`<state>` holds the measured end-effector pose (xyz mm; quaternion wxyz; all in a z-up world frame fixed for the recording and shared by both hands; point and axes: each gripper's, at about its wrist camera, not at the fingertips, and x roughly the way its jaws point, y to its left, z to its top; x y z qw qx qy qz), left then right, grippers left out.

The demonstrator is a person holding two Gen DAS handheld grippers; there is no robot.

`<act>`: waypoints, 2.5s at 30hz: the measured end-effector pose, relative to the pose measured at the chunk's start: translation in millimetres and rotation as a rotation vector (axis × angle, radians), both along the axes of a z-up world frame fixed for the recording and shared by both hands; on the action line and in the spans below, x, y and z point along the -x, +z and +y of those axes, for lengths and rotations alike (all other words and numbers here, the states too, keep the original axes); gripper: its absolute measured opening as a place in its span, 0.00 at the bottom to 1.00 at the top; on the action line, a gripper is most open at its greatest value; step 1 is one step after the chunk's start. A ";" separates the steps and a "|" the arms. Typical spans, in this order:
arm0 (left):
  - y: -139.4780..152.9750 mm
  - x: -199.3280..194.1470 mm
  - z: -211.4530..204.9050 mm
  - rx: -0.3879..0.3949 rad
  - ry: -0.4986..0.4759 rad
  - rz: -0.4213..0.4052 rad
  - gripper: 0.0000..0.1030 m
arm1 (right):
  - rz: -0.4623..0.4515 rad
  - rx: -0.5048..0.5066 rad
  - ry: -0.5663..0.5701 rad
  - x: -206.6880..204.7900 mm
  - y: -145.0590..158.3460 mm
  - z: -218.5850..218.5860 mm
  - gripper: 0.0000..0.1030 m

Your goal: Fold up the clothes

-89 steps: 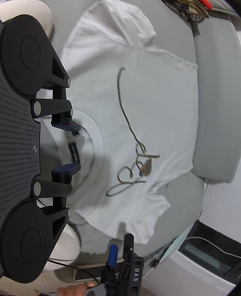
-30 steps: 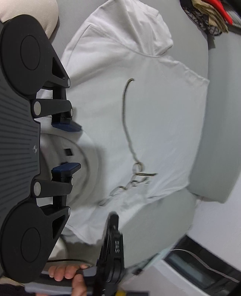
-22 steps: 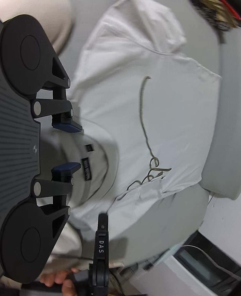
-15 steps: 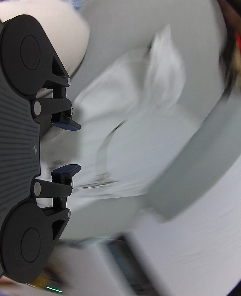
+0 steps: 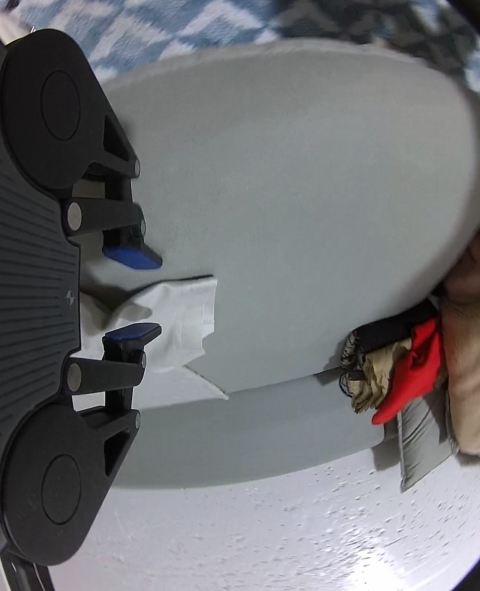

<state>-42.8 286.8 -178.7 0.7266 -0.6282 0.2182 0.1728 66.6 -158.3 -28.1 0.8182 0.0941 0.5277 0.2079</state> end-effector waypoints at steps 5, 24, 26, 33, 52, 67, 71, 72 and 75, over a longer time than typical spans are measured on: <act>-13.2 -13.4 9.2 0.075 0.006 -0.027 0.29 | 0.005 0.010 0.003 0.8 -0.8 1.1 0.62; 124.0 -69.3 -134.1 -1.013 -0.412 -0.012 0.00 | 0.036 -0.041 -0.037 -5.1 -17.4 -19.6 0.62; 124.9 -78.1 -177.3 -1.132 -0.565 0.005 0.00 | 0.039 -0.054 -0.046 -5.5 -18.2 -23.2 0.62; 78.9 -92.9 -265.3 -1.224 -0.972 0.275 0.29 | 0.066 -0.101 -0.062 -8.8 -21.5 -37.8 0.62; 45.1 -48.7 -78.0 -0.279 -0.433 0.203 0.44 | 0.084 -0.194 -0.204 -4.3 -27.8 -82.1 0.60; 46.3 -55.1 -90.1 -0.366 -0.438 0.243 0.01 | 0.081 -0.166 -0.169 0.1 -30.2 -78.1 0.60; 43.4 -57.1 -86.6 -0.349 -0.457 0.245 0.09 | 0.087 -0.164 -0.171 0.9 -32.0 -78.9 0.63; 44.9 -57.4 -87.6 -0.354 -0.464 0.247 0.12 | 0.085 -0.165 -0.173 1.5 -31.3 -79.8 0.64; 51.7 -54.4 -92.6 -0.377 -0.484 0.233 0.36 | 0.085 -0.173 -0.197 2.2 -30.0 -86.8 0.64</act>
